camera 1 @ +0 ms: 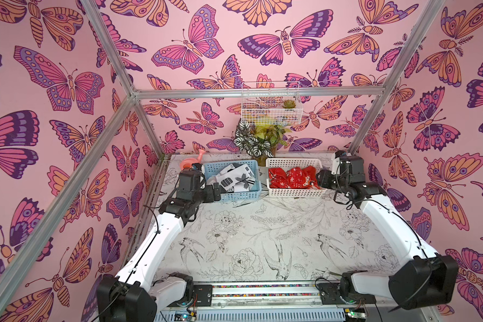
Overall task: Sort the socks into the basket by color
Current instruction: Reset both arms
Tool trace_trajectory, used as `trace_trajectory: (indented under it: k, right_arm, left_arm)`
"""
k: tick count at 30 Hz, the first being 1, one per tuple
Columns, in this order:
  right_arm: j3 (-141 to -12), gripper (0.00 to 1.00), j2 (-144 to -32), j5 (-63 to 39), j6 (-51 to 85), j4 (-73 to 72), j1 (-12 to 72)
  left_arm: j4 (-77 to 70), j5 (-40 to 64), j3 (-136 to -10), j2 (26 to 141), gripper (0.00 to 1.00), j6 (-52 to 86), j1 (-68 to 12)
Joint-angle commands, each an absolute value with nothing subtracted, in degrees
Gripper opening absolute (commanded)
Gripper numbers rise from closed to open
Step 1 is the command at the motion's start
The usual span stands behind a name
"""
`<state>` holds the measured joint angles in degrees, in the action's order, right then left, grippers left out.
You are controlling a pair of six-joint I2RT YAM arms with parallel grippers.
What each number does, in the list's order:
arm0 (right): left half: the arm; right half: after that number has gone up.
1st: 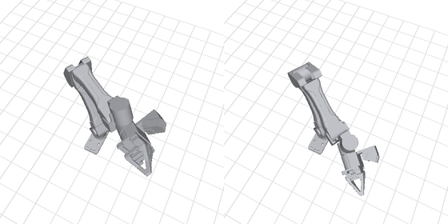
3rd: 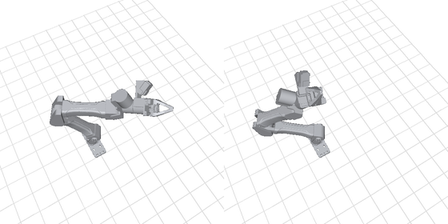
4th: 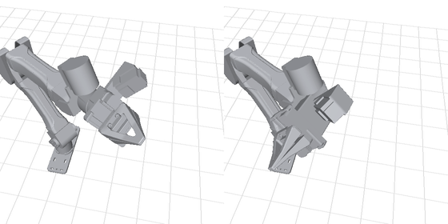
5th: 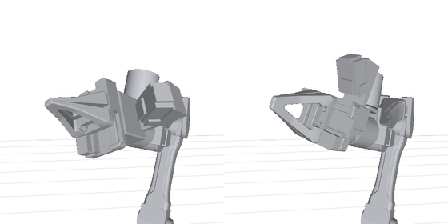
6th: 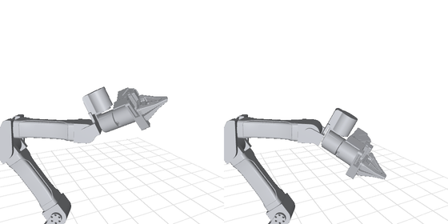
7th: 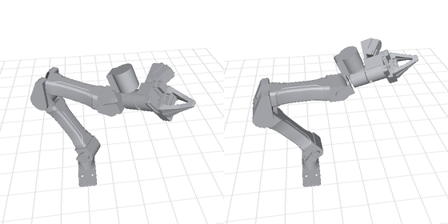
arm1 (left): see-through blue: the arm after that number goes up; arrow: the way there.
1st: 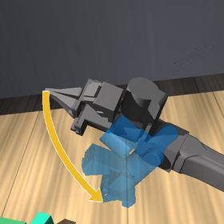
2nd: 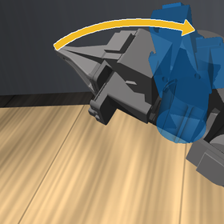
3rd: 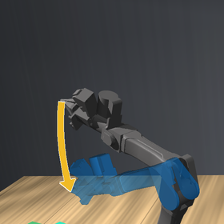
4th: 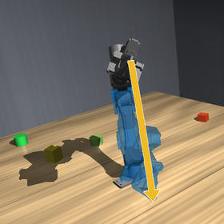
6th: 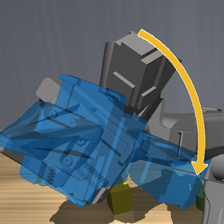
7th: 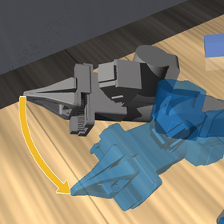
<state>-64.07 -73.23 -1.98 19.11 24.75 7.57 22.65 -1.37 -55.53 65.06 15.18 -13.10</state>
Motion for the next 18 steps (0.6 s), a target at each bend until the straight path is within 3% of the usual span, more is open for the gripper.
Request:
trace_trajectory:
  k: [1, 8, 18]
  right_arm:
    - [-61.61, 0.67, -71.16, -0.25, 17.74, 23.08, 7.47]
    - [-58.6, 0.99, -67.84, 2.08, 16.85, 22.55, 7.38]
    - [-54.05, 0.99, -66.04, 4.64, 15.74, 18.71, 7.38]
  left_arm:
    - [15.12, -8.99, -51.2, 63.36, 0.95, 12.16, -13.22]
    - [3.68, -16.28, -42.53, 62.23, 1.0, 5.82, -13.1]
    - [-26.3, -21.74, -26.02, 63.7, 1.0, 0.08, -12.6]
